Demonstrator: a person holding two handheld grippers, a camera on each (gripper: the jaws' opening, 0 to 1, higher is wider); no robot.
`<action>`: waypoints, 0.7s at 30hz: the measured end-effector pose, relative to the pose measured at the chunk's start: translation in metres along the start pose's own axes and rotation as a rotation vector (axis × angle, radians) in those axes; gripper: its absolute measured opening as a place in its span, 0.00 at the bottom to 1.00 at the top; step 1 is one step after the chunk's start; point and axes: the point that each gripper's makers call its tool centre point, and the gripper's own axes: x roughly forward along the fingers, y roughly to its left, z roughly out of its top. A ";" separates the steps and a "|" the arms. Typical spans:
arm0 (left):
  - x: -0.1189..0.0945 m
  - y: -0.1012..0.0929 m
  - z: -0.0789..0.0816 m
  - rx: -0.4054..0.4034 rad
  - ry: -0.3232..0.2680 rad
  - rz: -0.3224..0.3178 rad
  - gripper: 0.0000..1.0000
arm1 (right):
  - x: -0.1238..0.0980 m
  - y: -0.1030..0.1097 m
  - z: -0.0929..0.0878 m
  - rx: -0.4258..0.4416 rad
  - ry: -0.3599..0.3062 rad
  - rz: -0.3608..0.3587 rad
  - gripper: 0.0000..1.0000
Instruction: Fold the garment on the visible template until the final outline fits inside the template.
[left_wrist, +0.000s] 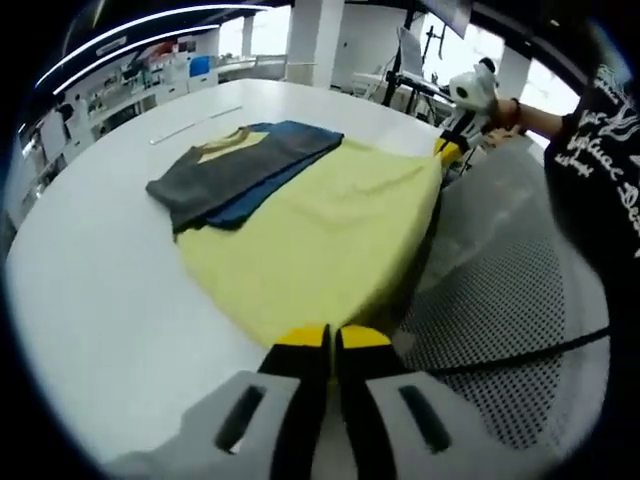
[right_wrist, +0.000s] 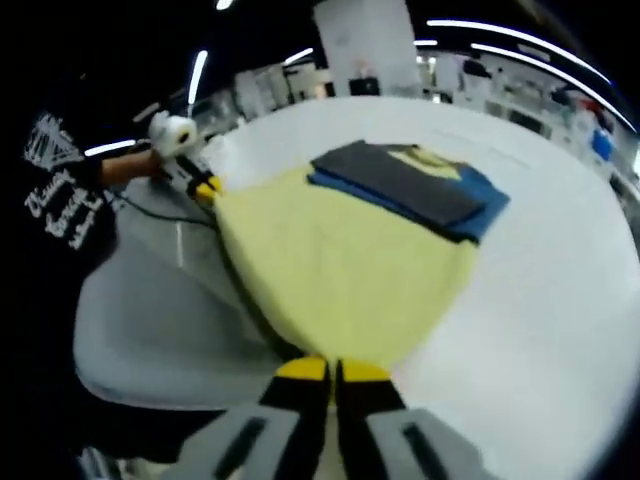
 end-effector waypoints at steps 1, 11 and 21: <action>-0.001 -0.001 0.000 -0.005 0.000 -0.003 0.00 | -0.001 0.002 -0.001 0.004 0.001 0.003 0.00; -0.011 -0.014 -0.004 -0.013 0.036 -0.056 0.00 | -0.012 0.008 -0.002 0.004 0.026 0.034 0.00; -0.020 -0.001 0.021 0.025 0.021 -0.045 0.00 | -0.024 -0.012 0.026 -0.052 -0.024 -0.009 0.00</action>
